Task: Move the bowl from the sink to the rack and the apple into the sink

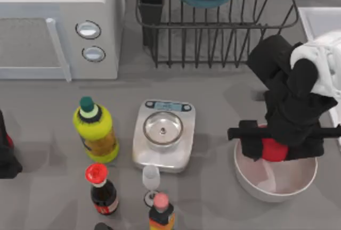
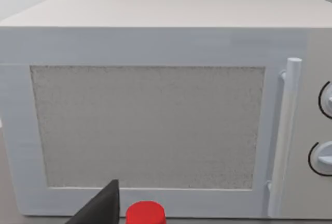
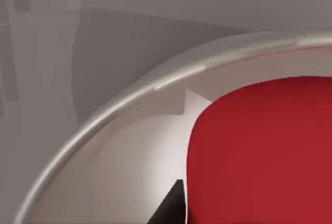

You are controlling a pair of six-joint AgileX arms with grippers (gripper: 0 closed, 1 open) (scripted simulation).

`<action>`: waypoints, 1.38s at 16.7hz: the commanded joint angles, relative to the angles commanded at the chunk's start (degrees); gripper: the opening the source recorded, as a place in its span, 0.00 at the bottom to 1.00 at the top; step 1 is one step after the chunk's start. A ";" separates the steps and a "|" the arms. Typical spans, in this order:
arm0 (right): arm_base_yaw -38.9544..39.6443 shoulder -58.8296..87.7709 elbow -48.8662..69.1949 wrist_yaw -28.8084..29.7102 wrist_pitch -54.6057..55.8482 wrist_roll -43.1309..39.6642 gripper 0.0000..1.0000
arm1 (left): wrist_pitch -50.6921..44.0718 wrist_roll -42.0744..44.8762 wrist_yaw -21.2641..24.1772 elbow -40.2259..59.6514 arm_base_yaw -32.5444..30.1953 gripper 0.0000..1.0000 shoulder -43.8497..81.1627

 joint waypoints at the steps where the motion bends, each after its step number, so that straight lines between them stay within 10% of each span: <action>1: -0.01 -0.53 1.24 -0.02 -2.05 -0.02 0.00 | 0.00 0.00 0.00 0.00 0.00 1.00 0.00; 15: -0.09 -5.52 10.87 -0.10 -16.77 -0.22 0.00 | 0.00 0.00 0.00 0.00 0.00 1.00 0.00; 23: -10.58 -5.74 4.88 -5.35 3.62 -4.82 0.00 | 0.00 0.00 0.00 0.00 0.00 1.00 0.00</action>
